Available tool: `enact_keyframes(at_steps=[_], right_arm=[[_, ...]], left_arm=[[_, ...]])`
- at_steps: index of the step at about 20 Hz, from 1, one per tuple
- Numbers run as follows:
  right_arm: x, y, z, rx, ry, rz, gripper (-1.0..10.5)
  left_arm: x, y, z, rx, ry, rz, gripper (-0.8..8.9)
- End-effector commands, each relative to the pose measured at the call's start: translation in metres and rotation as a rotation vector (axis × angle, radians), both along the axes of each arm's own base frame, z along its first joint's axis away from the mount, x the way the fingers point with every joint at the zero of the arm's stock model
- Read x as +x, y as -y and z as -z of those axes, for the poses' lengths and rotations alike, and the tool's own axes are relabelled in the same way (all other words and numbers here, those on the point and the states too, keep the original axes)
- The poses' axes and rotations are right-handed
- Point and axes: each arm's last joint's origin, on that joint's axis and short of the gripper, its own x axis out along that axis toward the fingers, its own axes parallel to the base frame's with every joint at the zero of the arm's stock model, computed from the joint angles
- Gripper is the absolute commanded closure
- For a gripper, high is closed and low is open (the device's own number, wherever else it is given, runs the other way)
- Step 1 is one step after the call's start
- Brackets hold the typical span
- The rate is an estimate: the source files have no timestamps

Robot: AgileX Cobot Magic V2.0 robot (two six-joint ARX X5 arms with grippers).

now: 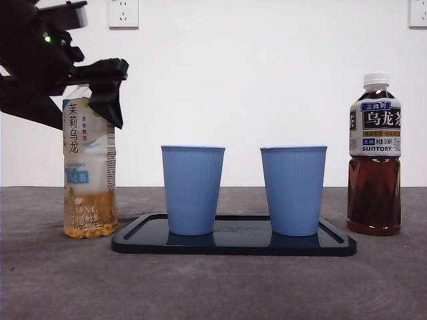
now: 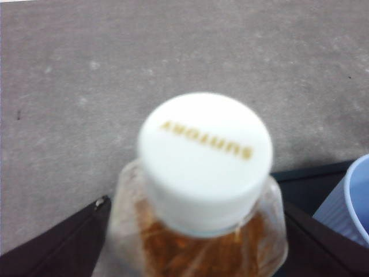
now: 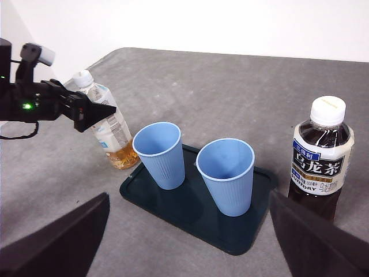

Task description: Pour the drink into the cup

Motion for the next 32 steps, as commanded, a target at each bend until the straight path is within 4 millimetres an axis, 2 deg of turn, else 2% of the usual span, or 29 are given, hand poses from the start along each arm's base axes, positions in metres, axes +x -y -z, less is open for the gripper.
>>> enact_keyframes(at_steps=[1, 6, 16, 22, 26, 29, 30, 31, 32], right_arm=[[-0.001, 0.000, -0.005, -0.003, 0.022, -0.004, 5.0], [-0.001, 0.000, -0.005, -0.003, 0.022, -0.004, 5.0], [-0.001, 0.000, -0.005, 0.002, 0.022, -0.022, 5.0], [-0.003, -0.003, -0.005, 0.031, 0.014, -0.126, 5.1], [-0.003, -0.003, -0.005, 0.033, 0.013, -0.133, 5.0], [-0.003, -0.003, -0.005, 0.040, 0.007, -0.132, 5.0], [-0.003, -0.003, -0.005, 0.041, 0.007, -0.133, 5.1], [-0.003, -0.003, -0.005, 0.041, 0.005, -0.135, 5.5], [-0.004, -0.003, -0.005, 0.039, 0.002, -0.135, 6.8]], left_arm=[[-0.005, 0.000, -0.013, -0.027, 0.026, 0.000, 3.76], [-0.024, -0.008, -0.028, -0.047, 0.008, -0.007, 3.76], [-0.121, -0.043, -0.070, -0.085, 0.014, 0.115, 3.77], [-0.172, -0.063, -0.088, -0.228, 0.125, 0.364, 3.77], [-0.188, -0.072, -0.093, -0.267, 0.195, 0.403, 3.77], [-0.192, -0.074, -0.094, -0.274, 0.216, 0.404, 3.78], [-0.192, -0.074, -0.094, -0.274, 0.214, 0.404, 3.90], [-0.192, -0.074, -0.093, -0.273, 0.209, 0.404, 4.78], [-0.192, -0.074, -0.093, -0.271, 0.204, 0.404, 6.15]])
